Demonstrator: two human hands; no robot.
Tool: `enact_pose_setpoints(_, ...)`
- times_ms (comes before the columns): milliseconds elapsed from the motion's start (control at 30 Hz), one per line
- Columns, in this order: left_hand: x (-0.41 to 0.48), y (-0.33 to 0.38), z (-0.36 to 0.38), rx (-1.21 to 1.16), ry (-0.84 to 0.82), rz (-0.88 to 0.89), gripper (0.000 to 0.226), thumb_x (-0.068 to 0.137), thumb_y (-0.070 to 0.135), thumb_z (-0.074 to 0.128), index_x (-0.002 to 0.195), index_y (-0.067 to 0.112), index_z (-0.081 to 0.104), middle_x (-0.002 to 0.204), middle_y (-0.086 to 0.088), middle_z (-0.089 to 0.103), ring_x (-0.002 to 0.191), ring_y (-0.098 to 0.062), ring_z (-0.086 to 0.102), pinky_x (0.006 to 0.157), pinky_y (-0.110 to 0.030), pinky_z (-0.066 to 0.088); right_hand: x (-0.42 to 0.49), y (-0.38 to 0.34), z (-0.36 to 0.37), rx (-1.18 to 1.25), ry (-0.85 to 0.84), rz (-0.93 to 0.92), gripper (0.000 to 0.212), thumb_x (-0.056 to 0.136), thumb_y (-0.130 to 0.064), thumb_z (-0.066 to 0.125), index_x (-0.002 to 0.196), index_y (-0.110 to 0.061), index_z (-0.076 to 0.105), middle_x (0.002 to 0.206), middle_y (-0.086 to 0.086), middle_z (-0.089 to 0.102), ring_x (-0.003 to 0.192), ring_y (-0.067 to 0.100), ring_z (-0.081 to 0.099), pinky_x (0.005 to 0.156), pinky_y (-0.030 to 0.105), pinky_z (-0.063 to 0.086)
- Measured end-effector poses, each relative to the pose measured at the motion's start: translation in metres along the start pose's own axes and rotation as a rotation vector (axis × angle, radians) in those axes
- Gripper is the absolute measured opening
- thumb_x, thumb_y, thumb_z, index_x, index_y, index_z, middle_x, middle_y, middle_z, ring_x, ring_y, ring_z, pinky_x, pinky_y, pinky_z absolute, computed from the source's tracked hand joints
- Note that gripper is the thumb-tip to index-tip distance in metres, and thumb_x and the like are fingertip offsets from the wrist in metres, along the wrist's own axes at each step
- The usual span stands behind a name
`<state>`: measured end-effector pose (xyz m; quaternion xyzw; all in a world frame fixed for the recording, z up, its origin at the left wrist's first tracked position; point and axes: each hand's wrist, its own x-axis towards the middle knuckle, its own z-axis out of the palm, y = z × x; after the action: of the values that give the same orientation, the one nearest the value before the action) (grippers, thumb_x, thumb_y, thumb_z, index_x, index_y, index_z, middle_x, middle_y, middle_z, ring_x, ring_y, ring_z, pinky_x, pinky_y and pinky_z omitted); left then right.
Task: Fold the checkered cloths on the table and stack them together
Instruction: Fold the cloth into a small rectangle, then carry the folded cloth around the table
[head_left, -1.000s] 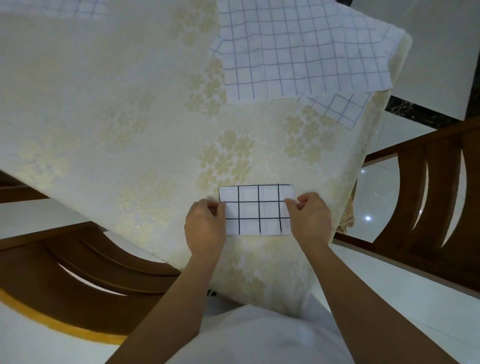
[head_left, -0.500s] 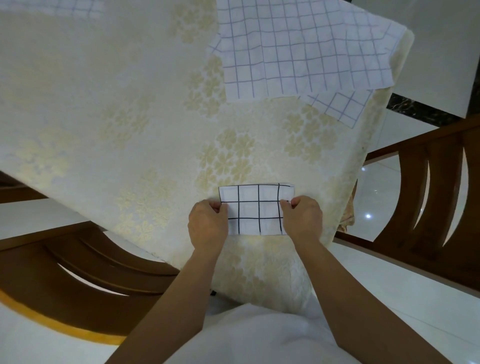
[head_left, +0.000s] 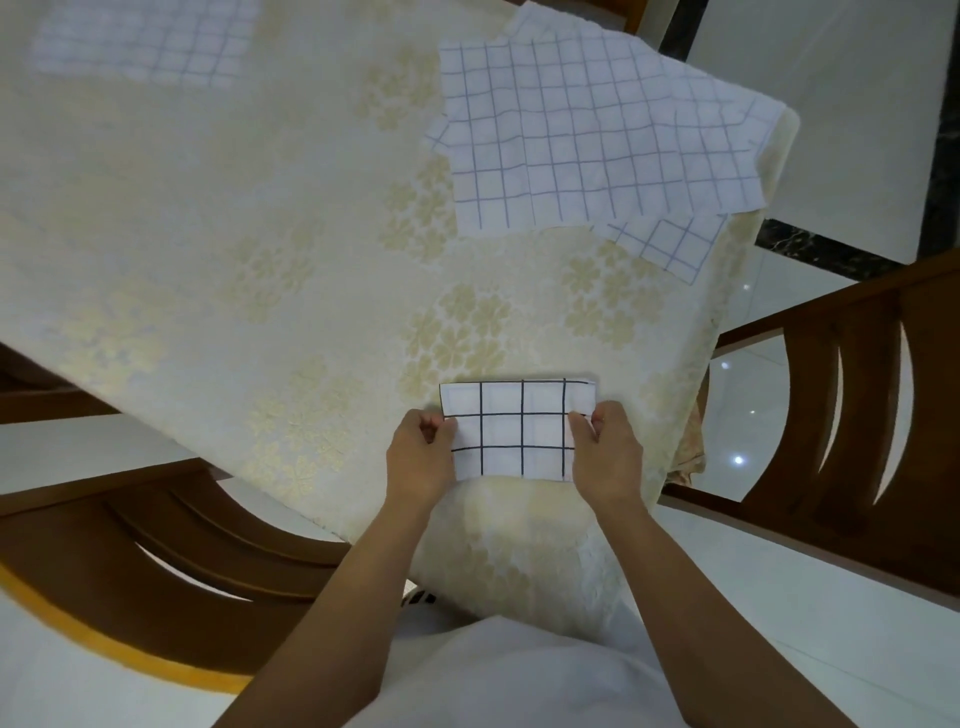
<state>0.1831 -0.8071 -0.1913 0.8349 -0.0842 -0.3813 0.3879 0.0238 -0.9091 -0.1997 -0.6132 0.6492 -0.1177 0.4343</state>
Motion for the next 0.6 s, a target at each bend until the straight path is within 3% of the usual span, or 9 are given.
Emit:
enact_pose_setpoints(133, -0.011, 0.011, -0.013, -0.203, -0.025, -0.008, 0.008, 0.094, 0.018, 0.064, 0.089, 0.015, 0.060, 0.090, -0.004, 0.067, 0.083, -0.020, 0.061, 0.071, -0.034, 0.048, -0.008, -0.006, -0.020, 0.159, -0.004, -0.002, 0.012, 0.098, -0.029, 0.060, 0.104, -0.020, 0.056, 0.082, -0.015, 0.057, 0.073, -0.004, 0.053, 0.060, 0.006, 0.039)
enact_pose_setpoints(200, -0.019, 0.016, -0.020, -0.337, -0.071, -0.024, 0.009, 0.093, 0.016, 0.066, 0.102, 0.013, 0.065, 0.097, -0.009, 0.072, 0.090, -0.023, 0.069, 0.077, -0.037, 0.055, -0.013, -0.007, -0.029, 0.213, -0.037, -0.039, 0.021, 0.096, -0.035, 0.061, 0.095, -0.014, 0.062, 0.077, 0.000, 0.064, 0.070, 0.001, 0.056, 0.068, 0.015, 0.043)
enact_pose_setpoints(267, -0.028, 0.018, -0.024, -0.417, -0.128, -0.014, 0.019, 0.094, 0.015, 0.065, 0.113, 0.014, 0.067, 0.099, -0.008, 0.074, 0.093, -0.022, 0.071, 0.081, -0.037, 0.058, -0.021, -0.009, -0.036, 0.276, -0.034, -0.057, 0.040, 0.095, -0.036, 0.061, 0.078, 0.000, 0.054, 0.066, 0.018, 0.049, 0.062, 0.009, 0.043, 0.065, 0.028, 0.037)
enact_pose_setpoints(333, -0.035, 0.018, -0.025, -0.388, -0.138, 0.027, 0.013, 0.095, 0.016, 0.064, 0.106, 0.013, 0.071, 0.093, -0.008, 0.072, 0.087, -0.020, 0.070, 0.076, -0.034, 0.056, -0.030, -0.013, -0.042, 0.326, -0.017, -0.048, 0.045, 0.096, -0.027, 0.061, 0.071, 0.004, 0.042, 0.062, 0.009, 0.032, 0.060, 0.011, 0.031, 0.062, 0.030, 0.029)
enact_pose_setpoints(433, -0.046, 0.015, -0.020, -0.256, -0.110, 0.099, 0.029, 0.098, 0.025, 0.060, 0.085, -0.001, 0.063, 0.083, -0.010, 0.064, 0.076, -0.017, 0.057, 0.067, -0.030, 0.043, -0.041, -0.014, -0.047, 0.335, 0.013, -0.053, 0.040, 0.097, -0.023, 0.060, 0.067, -0.005, 0.040, 0.063, 0.002, 0.031, 0.059, 0.009, 0.031, 0.062, 0.027, 0.030)
enact_pose_setpoints(500, -0.053, 0.013, -0.018, -0.146, -0.088, 0.168, 0.035, 0.100, 0.031, 0.055, 0.082, 0.001, 0.058, 0.082, -0.015, 0.062, 0.072, -0.014, 0.052, 0.065, -0.029, 0.039, -0.048, -0.012, -0.050, 0.353, 0.030, -0.050, 0.039, 0.098, -0.024, 0.058, 0.067, -0.013, 0.037, 0.064, 0.002, 0.030, 0.058, 0.009, 0.030, 0.063, 0.027, 0.031)
enact_pose_setpoints(600, -0.065, 0.013, -0.016, -0.002, -0.038, 0.277, 0.034, 0.103, 0.032, 0.047, 0.083, 0.006, 0.056, 0.081, -0.015, 0.061, 0.068, -0.013, 0.048, 0.058, -0.021, 0.035, -0.056, -0.008, -0.054, 0.363, 0.026, -0.075, 0.042, 0.100, -0.032, 0.056, 0.069, -0.008, 0.040, 0.067, 0.005, 0.032, 0.061, 0.011, 0.034, 0.062, 0.025, 0.034)
